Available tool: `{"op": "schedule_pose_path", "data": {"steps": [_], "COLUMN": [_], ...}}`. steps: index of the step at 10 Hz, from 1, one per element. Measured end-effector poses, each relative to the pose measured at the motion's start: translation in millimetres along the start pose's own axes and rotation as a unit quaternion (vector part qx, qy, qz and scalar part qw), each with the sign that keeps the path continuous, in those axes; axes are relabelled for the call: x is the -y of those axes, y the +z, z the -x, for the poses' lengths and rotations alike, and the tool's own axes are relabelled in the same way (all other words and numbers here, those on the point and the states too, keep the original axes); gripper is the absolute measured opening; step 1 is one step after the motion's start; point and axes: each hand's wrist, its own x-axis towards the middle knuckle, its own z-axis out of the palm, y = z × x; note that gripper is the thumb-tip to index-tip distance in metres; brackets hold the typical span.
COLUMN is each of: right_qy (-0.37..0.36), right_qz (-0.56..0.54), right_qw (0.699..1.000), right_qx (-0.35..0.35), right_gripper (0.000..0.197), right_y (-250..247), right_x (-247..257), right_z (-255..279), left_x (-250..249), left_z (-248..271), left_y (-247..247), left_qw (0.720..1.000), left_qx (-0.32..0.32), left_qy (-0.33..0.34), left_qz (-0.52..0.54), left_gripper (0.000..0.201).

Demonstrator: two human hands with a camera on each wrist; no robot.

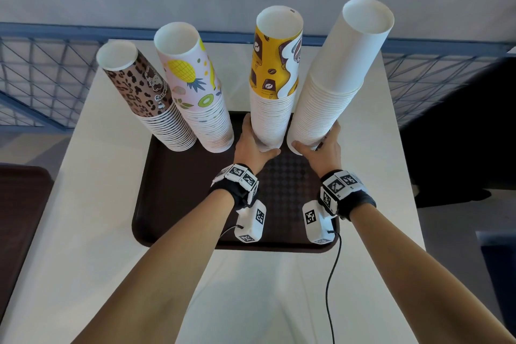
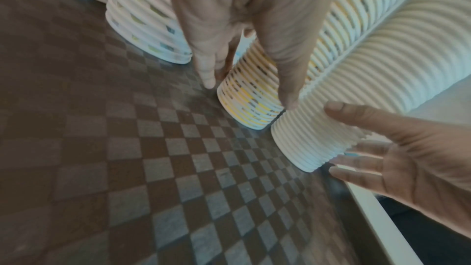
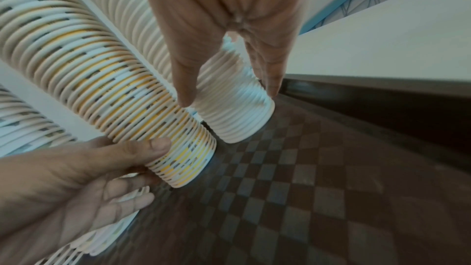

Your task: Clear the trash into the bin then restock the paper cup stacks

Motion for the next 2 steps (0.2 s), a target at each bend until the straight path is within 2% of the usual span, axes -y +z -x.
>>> {"op": "schedule_pose_path", "data": {"steps": [1,2], "right_qy": [0.013,0.031], "right_qz": [0.006,0.016], "right_qw": [1.0,0.999], "right_qx": [-0.003,-0.009], "right_gripper": [0.102,0.097], "right_y": [-6,-13], "right_x": [4,6], "right_z": [19,40], "left_x": [-4,-5], "left_z": [18,40], "left_y": [-10,-22], "left_qw": [0.997,0.989], "left_qx": [0.039,0.075], "left_qy": [-0.036,-0.034], "left_qz": [-0.053,-0.12], "left_gripper": [0.093,0.067]}}
